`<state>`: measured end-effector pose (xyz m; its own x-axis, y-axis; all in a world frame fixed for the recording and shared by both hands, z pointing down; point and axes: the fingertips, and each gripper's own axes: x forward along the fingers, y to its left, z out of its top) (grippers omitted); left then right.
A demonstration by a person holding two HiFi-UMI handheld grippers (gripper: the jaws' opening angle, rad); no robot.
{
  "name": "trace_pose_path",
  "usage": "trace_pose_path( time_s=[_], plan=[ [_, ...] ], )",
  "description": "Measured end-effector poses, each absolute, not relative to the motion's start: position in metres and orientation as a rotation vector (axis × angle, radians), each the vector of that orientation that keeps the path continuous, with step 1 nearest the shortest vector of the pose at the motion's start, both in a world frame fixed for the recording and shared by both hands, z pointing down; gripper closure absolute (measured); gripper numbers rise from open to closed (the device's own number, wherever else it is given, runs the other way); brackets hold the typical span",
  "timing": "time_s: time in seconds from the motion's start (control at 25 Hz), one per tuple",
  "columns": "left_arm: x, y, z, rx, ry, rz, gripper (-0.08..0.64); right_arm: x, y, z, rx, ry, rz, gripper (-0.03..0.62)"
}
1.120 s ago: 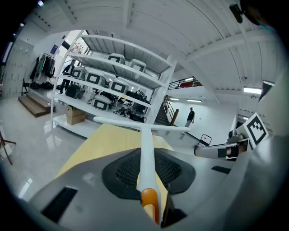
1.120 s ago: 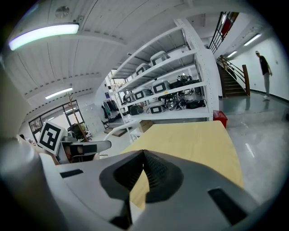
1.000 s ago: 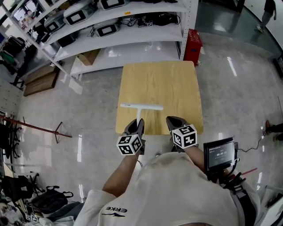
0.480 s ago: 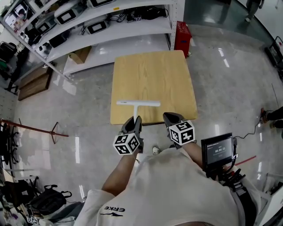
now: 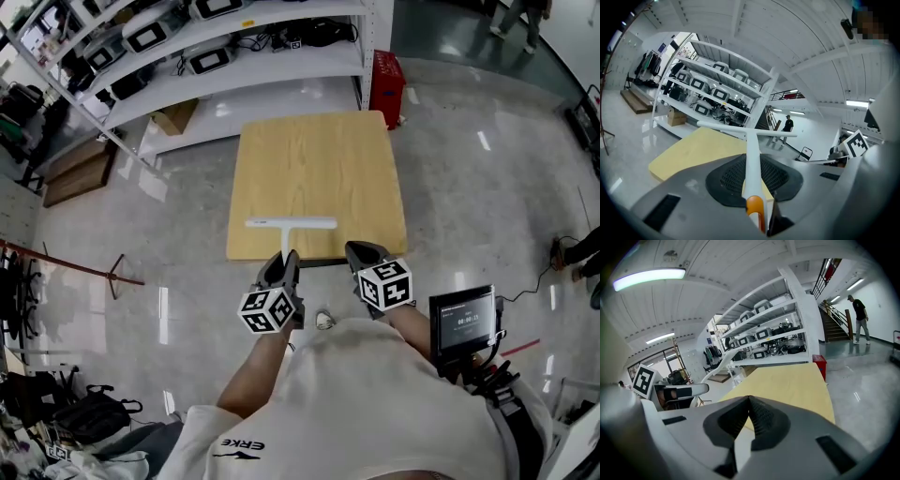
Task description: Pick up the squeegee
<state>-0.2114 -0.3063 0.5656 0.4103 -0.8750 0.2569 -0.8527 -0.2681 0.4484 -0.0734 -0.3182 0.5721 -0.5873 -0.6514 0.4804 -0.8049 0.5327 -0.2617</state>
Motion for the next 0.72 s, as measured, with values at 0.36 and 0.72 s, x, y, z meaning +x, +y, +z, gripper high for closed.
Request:
trace_pose_path(
  time_s=[0.36,0.72],
  plan=[
    [-0.211,-0.292,0.562,2.136,-1.482,-0.068,0.479,-0.074,-0.313,0.568,1.185,-2.458,0.642,0.588],
    [-0.205,-0.294,0.564,2.146,-1.464,-0.054,0.479,-0.07,-0.314,0.571,1.188,-2.447,0.657,0.588]
  ],
)
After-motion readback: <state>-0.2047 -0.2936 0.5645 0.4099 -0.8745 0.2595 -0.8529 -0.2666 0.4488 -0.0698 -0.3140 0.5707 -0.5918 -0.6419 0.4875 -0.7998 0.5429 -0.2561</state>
